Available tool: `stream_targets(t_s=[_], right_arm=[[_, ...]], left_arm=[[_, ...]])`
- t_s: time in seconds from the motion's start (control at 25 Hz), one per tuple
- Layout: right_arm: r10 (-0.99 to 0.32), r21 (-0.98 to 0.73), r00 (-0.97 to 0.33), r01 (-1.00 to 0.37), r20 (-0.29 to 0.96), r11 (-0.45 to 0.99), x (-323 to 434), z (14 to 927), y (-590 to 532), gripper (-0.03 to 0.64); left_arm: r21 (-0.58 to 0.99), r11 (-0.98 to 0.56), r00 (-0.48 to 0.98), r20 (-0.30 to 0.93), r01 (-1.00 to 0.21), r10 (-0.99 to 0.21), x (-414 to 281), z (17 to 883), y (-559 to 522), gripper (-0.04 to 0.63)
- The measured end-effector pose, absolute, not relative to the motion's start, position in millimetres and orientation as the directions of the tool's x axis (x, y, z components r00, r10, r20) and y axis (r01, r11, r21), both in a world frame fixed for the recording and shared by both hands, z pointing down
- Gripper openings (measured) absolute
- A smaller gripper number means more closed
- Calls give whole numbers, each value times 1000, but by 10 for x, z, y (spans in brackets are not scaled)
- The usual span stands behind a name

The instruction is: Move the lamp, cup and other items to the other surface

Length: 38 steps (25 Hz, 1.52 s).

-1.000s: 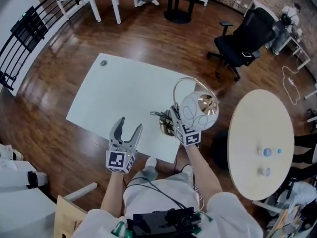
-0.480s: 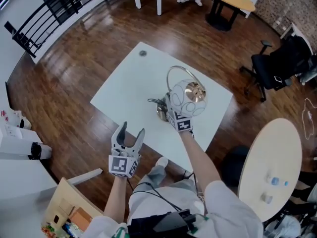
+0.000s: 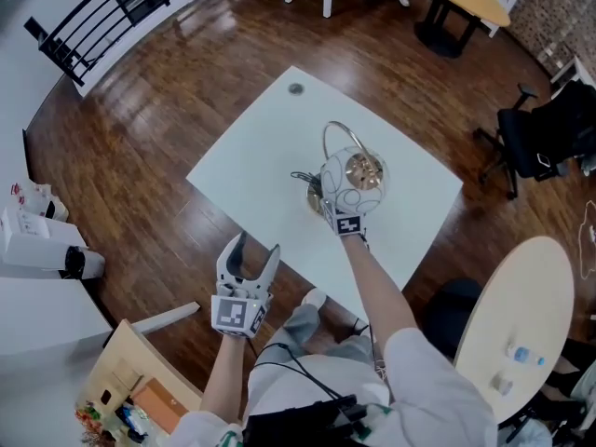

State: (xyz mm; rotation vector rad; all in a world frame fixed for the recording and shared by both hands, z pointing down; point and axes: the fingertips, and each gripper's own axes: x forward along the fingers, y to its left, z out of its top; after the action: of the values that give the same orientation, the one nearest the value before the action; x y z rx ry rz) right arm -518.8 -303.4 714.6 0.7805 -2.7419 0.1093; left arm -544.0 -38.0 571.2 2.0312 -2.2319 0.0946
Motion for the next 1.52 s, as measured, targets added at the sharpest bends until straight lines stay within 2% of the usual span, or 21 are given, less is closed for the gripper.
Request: stream_targets(t_s=[0.08,0.12,0.16,0.2,0.24,0.44,0.76,0.8,0.84,1.0,1.04,1.28,1.52], right_arm=[[-480,-51,-826,-515,295,855,-5210,7182,-3001,43],[-468,-85,-831,-512,301,855,-5187,7222,-2988,77],[-456,-110,-833,-509,314,854,-5146,7283,-2969,155],[-447,-125,-832,-507,329,853,-5092,7345,-2946,284],[-442,-132,-830,-508,340,851,-5022,7384,-2921,313],[-451,-140,-839,-508,303,850,-4584,7181,-2744,313],[-579,-132,-803,-595,143,793,-3363,6308,-2369,317],[-592,-127,-794,-607,137,784,-3195,6185,-2322,363],[-615,-121,-778,-628,131,769,-3007,6060,-2288,374],[-732,-111,-679,-733,56,671,-2128,5571,-2169,416],[-751,-111,-659,-750,37,652,-1923,5438,-2097,447],[-885,-79,-461,-882,-59,465,-514,4836,-1622,451],[-970,-72,-228,-969,-89,235,734,4661,-1017,451]], left_arm=[[51,95,-87,140,-994,-986,-5421,5708,-389,292],[48,91,-84,140,-995,-987,-5412,5729,-388,292],[41,85,-79,137,-996,-987,-5403,5753,-389,291],[36,77,-72,132,-996,-989,-5385,5763,-402,292],[34,67,-62,127,-997,-990,-5358,5760,-424,292],[40,4,0,104,-999,-995,-5113,5721,-603,292],[23,-177,178,73,-984,-981,-4329,5461,-889,293],[19,-202,203,66,-979,-977,-4209,5392,-936,293],[22,-235,236,61,-972,-970,-4073,5312,-1001,293],[5,-401,401,33,-916,-915,-3458,5068,-1308,293],[5,-429,429,30,-903,-903,-3305,5033,-1342,294],[34,-623,623,1,-782,-782,-2099,4808,-1524,319],[59,-780,779,-50,-623,-626,-834,4638,-1477,322]])
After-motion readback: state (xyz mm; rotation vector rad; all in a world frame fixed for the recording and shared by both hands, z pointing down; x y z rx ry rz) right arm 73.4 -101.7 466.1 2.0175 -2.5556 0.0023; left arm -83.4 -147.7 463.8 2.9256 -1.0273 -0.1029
